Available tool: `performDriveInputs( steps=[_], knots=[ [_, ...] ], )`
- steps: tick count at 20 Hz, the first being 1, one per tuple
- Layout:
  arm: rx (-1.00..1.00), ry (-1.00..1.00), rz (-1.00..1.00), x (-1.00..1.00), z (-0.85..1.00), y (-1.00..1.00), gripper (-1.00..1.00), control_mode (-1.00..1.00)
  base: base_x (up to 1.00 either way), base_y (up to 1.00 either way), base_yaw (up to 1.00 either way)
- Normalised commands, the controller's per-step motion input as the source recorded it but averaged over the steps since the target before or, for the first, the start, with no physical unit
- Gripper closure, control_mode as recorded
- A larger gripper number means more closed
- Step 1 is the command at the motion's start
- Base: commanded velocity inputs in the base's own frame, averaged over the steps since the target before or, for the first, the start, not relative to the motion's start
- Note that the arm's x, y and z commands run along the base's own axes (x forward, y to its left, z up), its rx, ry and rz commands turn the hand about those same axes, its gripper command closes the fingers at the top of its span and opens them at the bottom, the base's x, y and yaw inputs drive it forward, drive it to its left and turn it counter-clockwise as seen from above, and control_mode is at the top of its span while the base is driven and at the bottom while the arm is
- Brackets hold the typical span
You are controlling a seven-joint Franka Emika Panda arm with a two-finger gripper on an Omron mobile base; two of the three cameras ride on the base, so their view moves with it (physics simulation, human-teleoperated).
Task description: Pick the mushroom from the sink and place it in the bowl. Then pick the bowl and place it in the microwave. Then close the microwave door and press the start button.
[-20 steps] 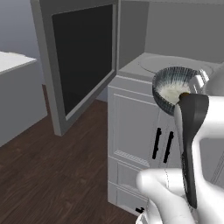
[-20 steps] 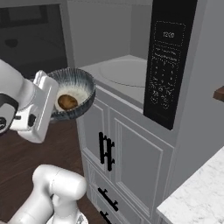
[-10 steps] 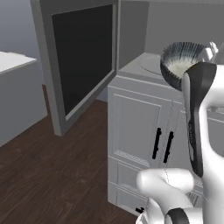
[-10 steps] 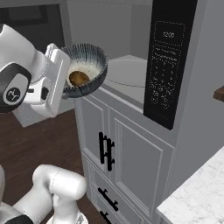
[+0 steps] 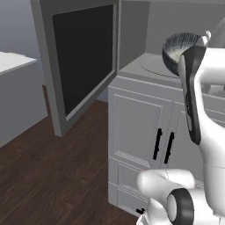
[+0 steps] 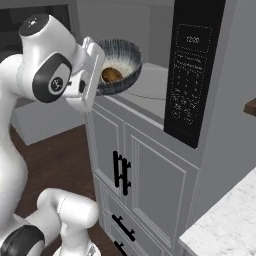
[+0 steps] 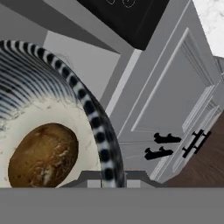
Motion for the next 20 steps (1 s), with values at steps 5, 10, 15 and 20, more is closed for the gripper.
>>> performDriveInputs(
  steps=[5,10,15,20],
  knots=[
    [0.0,-0.01,-0.02,0.77,-0.02,-0.27,1.0,-1.0,0.0,0.0,0.0],
    [0.01,-0.02,0.0,0.75,-0.29,-0.2,1.0,-1.0,0.0,0.0,0.0],
    [0.03,-0.04,0.0,0.66,-0.45,-0.26,1.0,-1.0,0.0,0.0,0.0],
    [0.02,0.0,0.0,0.62,-0.21,-0.28,1.0,-1.0,0.0,0.0,0.0]
  ],
)
